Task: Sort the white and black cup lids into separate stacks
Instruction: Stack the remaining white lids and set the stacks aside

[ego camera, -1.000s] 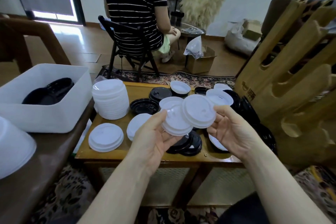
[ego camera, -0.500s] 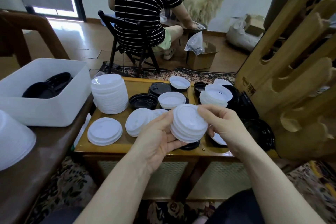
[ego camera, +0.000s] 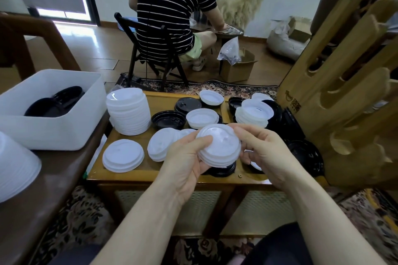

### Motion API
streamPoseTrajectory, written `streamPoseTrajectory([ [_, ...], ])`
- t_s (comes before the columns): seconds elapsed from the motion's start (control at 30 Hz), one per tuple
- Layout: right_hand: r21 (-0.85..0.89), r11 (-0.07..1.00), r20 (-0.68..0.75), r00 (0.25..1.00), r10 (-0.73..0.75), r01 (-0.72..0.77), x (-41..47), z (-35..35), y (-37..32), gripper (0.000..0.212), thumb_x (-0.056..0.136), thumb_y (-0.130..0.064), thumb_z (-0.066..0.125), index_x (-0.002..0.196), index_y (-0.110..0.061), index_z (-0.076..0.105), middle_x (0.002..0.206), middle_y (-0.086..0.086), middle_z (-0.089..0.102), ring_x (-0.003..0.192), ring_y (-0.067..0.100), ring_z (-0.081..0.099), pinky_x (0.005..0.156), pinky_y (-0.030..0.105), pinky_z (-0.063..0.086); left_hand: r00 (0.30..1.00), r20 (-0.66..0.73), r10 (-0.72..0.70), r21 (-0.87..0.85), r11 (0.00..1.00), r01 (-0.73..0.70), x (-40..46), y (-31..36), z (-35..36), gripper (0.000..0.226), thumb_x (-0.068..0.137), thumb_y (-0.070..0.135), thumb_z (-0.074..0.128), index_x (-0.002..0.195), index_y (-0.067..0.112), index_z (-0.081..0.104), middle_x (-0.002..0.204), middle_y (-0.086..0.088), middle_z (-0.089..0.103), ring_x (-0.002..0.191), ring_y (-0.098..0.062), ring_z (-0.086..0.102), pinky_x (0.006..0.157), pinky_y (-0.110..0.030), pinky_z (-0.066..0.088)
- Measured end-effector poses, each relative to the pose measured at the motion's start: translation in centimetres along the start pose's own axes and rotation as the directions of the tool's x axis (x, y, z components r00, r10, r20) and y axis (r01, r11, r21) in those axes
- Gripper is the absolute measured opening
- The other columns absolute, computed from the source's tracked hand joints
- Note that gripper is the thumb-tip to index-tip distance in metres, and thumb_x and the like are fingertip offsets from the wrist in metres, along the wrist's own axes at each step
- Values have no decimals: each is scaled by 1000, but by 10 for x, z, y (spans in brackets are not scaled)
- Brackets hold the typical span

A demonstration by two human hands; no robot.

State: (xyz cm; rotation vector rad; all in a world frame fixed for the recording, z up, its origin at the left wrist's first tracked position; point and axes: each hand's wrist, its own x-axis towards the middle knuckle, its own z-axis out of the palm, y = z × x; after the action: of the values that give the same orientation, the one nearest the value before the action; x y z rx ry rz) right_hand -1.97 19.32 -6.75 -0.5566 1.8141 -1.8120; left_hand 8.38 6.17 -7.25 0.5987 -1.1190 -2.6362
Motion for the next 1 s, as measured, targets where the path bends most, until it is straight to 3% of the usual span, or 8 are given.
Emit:
streamPoseTrajectory([
  [0.13,72,997,75,997,33,-39,-1,1,2,40,80,-27,65,112,-3,69,70,6,62,55,10,50,44,19,40,999,-10,38,3,999,-38,1,2,-1,25,96,0,53,118,1,65,110,-16,75,90,-21,72,71,-29,62],
  [0.3,64,996,56,997,56,-59,1,1,4,29,87,-11,63,111,4,67,66,6,62,52,10,51,44,18,43,997,-52,50,53,997,-47,1,1,-3,22,94,-3,53,111,2,68,103,-17,75,80,-19,73,62,-27,61],
  [0.43,-2,996,56,995,86,-86,-1,-1,8,25,89,-12,64,111,-1,69,65,7,62,54,12,51,44,18,42,997,-68,36,116,993,-28,2,0,-4,22,95,-2,54,111,3,68,102,-15,76,83,-21,74,60,-28,61],
  [0.57,-231,973,-148,989,-20,-15,-5,-22,6,24,85,-21,71,108,-15,71,74,15,63,62,16,50,50,20,40,994,-108,14,109,994,-2,2,-1,-8,20,93,-1,57,110,5,68,100,-13,77,84,-21,73,63,-29,62],
  [0.63,-456,890,-299,938,-173,19,-7,-43,9,18,84,-19,74,101,-22,70,78,6,63,65,12,51,61,25,46,993,-121,-2,61,998,9,0,-1,-10,20,93,1,59,111,5,66,104,-13,76,88,-24,72,67,-33,63],
  [0.7,-652,757,-322,919,-227,-41,-10,-59,15,20,83,-21,75,102,-24,67,86,-3,62,67,10,50,69,34,48,994,-110,-19,-1,1000,19,-2,1,-11,18,93,3,59,109,5,65,104,-14,75,92,-26,71,69,-36,62],
  [0.87,-915,388,-138,989,-48,-109,-22,-59,29,43,74,-43,79,108,-28,58,111,-10,45,104,10,42,88,34,43,994,-105,-30,-38,999,26,-4,2,-9,15,92,0,58,105,4,65,94,-11,76,85,-22,71,64,-31,62],
  [1.0,-988,147,-62,993,-99,-47,-18,-47,30,22,85,-40,70,99,-28,57,107,-9,46,108,15,41,88,31,38,993,-109,-37,2,999,38,-4,1,-7,10,92,-1,59,97,5,66,81,-7,77,73,-18,73,62,-29,62],
])
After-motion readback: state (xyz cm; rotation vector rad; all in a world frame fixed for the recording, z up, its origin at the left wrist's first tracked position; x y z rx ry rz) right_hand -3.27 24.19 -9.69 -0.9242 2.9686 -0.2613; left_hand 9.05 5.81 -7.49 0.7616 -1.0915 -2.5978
